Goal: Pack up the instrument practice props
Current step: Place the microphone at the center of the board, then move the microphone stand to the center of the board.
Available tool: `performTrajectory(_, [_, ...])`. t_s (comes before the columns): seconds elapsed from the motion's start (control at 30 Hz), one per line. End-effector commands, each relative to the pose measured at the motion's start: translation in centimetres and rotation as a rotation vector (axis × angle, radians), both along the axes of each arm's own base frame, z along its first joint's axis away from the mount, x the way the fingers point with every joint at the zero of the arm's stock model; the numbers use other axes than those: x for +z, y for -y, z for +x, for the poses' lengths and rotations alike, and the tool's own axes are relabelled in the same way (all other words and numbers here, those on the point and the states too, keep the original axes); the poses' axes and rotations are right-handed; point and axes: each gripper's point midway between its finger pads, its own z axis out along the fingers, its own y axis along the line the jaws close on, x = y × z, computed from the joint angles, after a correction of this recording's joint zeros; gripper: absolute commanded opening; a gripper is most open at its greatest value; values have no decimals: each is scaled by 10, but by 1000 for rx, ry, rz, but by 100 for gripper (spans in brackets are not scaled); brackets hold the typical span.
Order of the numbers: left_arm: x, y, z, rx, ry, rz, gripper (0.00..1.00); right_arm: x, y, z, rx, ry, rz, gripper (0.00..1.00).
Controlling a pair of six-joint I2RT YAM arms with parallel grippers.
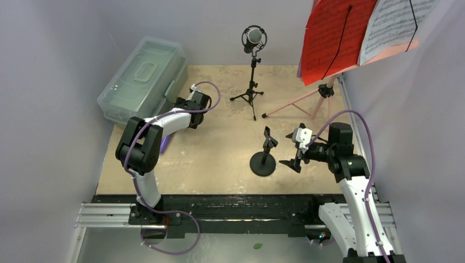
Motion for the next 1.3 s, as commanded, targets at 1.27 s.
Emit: performTrajectory(1.27, [115,297,-231,-1300,443,-1056,96,-37,9,-1,69,55,-71,99])
